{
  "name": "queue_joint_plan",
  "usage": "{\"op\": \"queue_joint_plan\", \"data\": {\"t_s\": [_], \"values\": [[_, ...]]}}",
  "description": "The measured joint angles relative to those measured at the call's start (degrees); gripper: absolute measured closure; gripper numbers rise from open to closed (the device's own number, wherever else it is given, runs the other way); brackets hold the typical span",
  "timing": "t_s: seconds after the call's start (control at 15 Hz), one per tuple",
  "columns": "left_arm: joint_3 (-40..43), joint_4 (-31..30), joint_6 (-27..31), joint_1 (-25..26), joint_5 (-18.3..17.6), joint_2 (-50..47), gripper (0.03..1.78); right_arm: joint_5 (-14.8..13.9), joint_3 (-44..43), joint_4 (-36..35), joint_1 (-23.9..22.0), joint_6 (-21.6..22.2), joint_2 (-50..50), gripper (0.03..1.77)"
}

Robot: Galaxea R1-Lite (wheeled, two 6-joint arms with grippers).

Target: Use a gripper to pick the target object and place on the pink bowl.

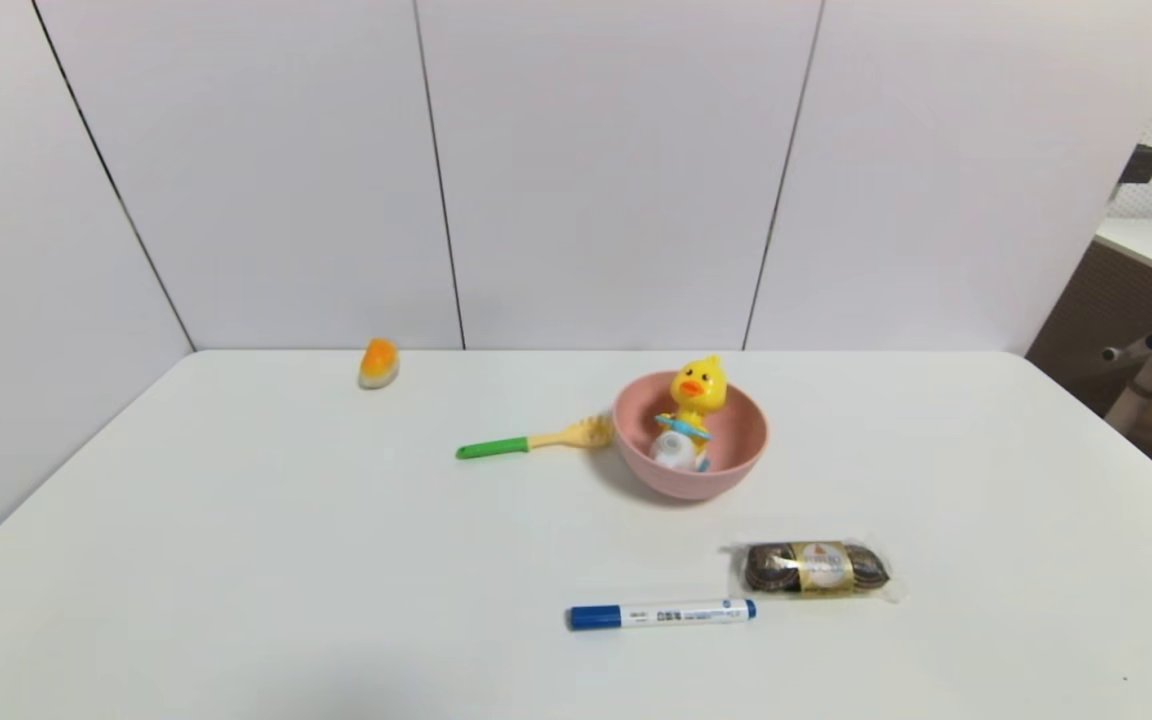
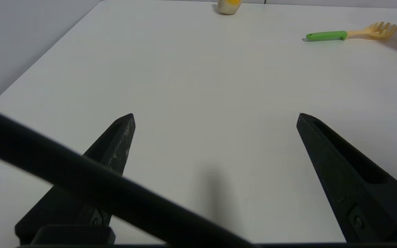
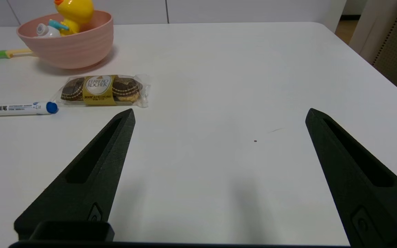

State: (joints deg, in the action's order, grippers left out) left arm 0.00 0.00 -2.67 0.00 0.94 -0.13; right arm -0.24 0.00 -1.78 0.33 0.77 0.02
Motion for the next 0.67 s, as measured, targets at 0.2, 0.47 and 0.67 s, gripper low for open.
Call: {"op": "queue_joint_plan", "data": {"t_s": [0.2,0.47,0.67], "values": [[0.0,0.0,0.0,0.0,0.0,0.0,0.12,0.0,0.0,0.1,0.0,-0.2,0.0,0.09],[0.0,0.0,0.0,0.0,0.0,0.0,0.12,0.0,0.0,0.1,0.0,0.2,0.0,0.09],[0.0,0.0,0.0,0.0,0.0,0.0,0.12,0.0,0.0,0.0,0.0,0.2,0.0,0.09]]}}
